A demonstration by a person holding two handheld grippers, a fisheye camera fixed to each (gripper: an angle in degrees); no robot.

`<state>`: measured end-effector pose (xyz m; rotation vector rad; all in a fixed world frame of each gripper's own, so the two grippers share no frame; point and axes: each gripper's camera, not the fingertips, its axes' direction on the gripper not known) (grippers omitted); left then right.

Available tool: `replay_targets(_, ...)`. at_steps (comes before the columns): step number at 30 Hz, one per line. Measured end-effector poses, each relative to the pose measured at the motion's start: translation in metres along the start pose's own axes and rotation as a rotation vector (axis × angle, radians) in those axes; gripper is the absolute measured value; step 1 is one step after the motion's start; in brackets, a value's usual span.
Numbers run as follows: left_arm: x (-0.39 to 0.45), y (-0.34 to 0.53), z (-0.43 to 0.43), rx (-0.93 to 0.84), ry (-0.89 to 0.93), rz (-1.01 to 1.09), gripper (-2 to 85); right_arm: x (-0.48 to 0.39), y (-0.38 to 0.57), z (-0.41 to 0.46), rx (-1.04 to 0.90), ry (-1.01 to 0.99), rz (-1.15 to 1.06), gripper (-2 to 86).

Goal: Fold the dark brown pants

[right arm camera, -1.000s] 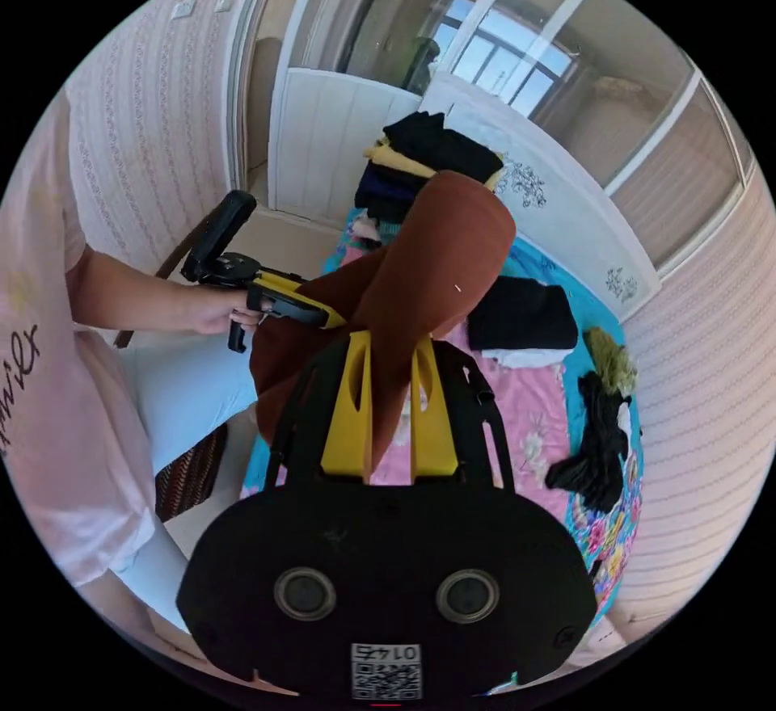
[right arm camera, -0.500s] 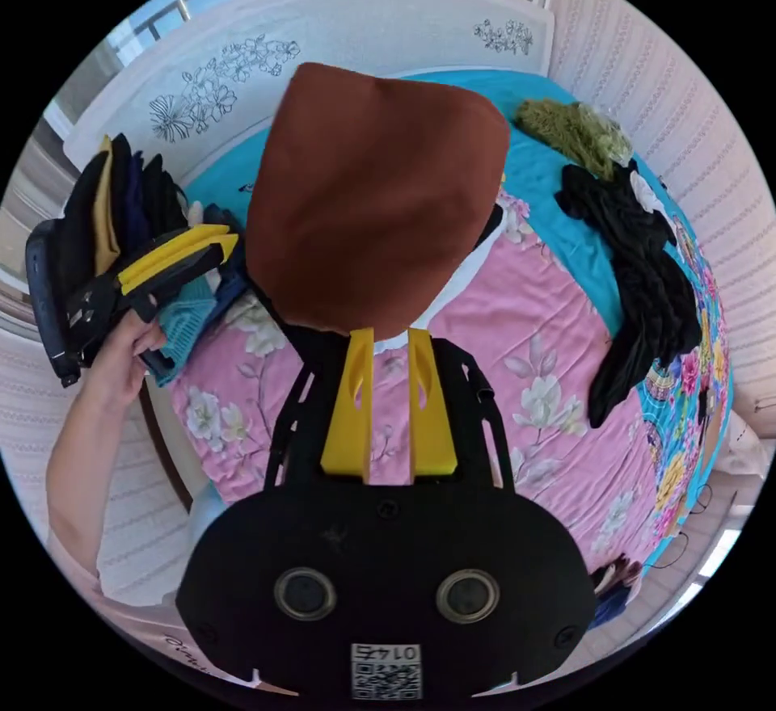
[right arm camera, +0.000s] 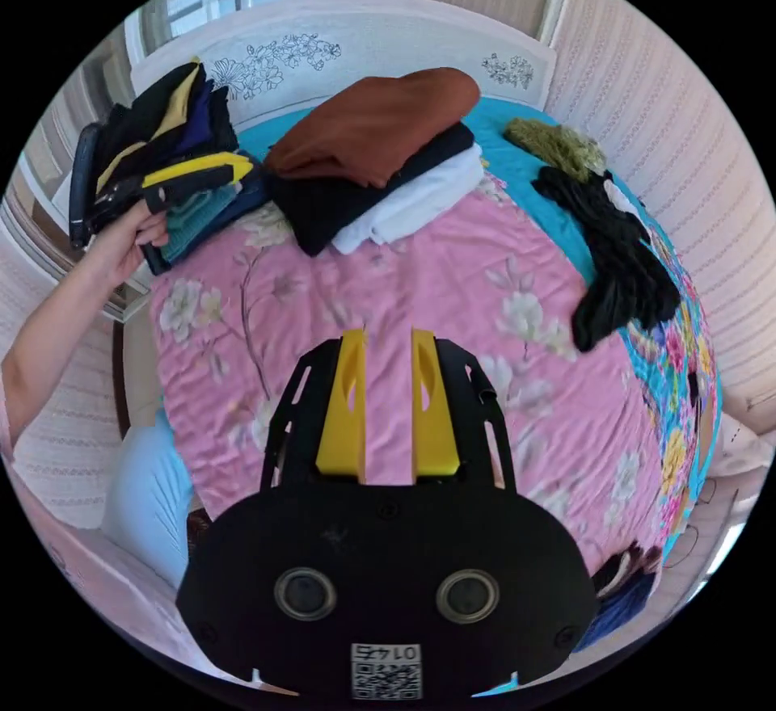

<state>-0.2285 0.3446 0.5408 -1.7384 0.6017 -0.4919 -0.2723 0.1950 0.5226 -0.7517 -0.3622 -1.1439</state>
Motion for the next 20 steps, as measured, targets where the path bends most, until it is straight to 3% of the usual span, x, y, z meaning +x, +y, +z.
replay_targets(4,0.097,0.04,-0.014,-0.027,0.3,0.118,1.3,0.033,0.147,-0.034,-0.093,0.169,0.175,8.5)
replay_targets(6,0.172,0.069,-0.008,-0.11,0.56,0.162,-0.3,0.064,0.243,-0.073,-0.108,0.257,0.372,8.5)
replay_targets(11,0.321,0.084,0.015,-0.258,0.835,0.261,1.1,0.126,0.381,-0.146,-0.179,0.475,0.66,9.6)
replay_targets(15,0.437,0.042,0.04,-0.261,0.88,0.432,4.8,0.173,0.443,-0.188,0.03,0.42,0.795,14.1)
replay_targets(20,0.554,-0.005,0.093,-0.317,0.845,0.515,5.3,0.228,0.471,-0.192,0.041,0.468,0.803,16.1)
